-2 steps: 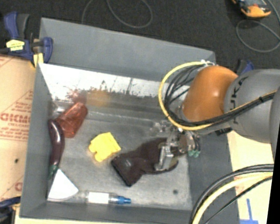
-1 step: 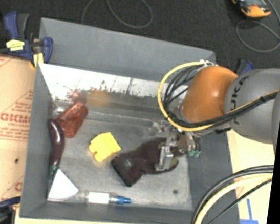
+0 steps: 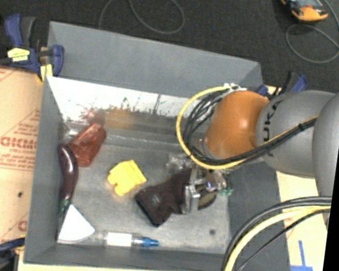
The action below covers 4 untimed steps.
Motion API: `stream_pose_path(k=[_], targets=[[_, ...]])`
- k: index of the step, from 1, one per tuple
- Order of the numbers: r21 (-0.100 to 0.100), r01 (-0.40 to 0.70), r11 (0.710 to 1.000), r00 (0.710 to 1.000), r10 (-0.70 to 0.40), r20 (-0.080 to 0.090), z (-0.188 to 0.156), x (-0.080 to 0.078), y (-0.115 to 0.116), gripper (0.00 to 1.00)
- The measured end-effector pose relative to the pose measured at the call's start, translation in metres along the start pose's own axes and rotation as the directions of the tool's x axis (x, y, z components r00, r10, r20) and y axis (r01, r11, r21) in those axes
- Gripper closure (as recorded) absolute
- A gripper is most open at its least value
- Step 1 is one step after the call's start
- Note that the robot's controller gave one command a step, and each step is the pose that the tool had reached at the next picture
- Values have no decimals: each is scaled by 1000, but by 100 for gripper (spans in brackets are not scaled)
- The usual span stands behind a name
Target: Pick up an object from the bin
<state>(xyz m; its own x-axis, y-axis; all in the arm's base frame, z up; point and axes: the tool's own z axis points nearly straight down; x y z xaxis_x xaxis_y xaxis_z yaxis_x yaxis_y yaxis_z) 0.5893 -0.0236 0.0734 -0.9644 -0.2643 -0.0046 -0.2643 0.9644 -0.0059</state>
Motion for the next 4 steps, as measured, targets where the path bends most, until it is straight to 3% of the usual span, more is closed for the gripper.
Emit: stream_pose_path(k=[1, 3, 4], targets=[[3, 10, 1000, 1000, -10, 3, 2, 13, -4, 100], [2, 10, 1000, 1000, -10, 2, -2, 14, -3, 100], [1, 10, 1000, 1000, -10, -3, -21, 15, -3, 100]])
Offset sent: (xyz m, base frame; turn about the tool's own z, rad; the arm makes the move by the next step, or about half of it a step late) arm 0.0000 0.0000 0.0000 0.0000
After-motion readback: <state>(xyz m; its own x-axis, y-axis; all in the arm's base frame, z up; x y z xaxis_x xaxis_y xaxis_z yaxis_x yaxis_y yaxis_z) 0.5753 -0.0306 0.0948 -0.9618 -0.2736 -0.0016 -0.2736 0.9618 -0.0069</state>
